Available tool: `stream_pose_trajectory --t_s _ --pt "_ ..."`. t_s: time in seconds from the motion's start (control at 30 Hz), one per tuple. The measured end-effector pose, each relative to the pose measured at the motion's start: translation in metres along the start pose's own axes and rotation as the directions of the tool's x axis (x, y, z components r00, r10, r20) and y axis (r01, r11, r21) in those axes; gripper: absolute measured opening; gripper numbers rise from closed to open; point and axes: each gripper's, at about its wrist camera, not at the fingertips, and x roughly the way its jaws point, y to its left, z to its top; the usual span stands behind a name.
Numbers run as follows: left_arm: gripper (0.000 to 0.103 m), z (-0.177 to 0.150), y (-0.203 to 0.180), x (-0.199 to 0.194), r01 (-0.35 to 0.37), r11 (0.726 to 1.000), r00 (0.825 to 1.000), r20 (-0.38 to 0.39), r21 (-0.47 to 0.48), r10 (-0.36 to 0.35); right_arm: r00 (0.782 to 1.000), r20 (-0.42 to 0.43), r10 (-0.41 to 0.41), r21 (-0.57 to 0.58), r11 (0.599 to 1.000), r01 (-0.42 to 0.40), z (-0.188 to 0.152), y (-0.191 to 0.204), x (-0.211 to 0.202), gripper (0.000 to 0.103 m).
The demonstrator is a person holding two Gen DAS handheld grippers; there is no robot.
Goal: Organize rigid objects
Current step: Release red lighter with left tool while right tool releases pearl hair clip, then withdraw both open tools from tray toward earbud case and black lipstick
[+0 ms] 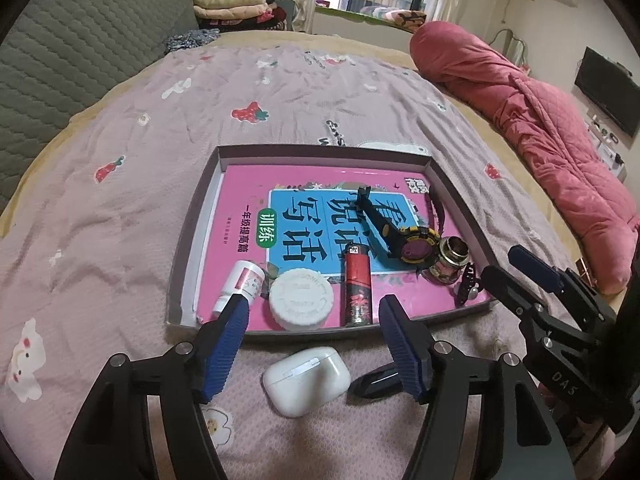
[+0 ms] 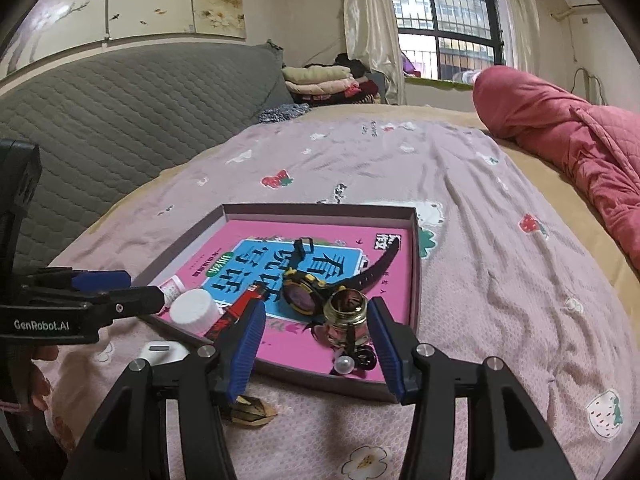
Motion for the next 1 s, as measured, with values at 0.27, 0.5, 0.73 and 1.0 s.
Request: stream_pose_trajectory --t_s 0.27,0.5,0.73,1.0 --pt "0.074 -0.010 0.007 -0.017 0.001 1.000 1.000 0.011 0.000 -0.001 1.000 -0.001 0.009 -0.011 1.000 -0.009 -0.006 0.008 -0.013 0.053" --pt "0.074 -0.026 0.016 -0.028 0.001 1.000 1.000 0.000 -0.004 -0.001 1.000 0.004 0.026 -0.041 0.999 -0.026 -0.011 0.021 -0.023 0.053" --pt "0.074 -0.036 0.014 -0.040 -0.002 1.000 1.000 0.002 0.019 0.002 0.999 -0.006 0.038 -0.063 0.997 -0.038 -0.016 0.031 -0.031 0.053" --pt "0.074 -0.044 0.010 -0.048 -0.002 1.000 1.000 -0.003 0.027 0.002 0.998 -0.036 0.053 -0.071 0.996 -0.056 -0.025 0.037 -0.037 0.053"
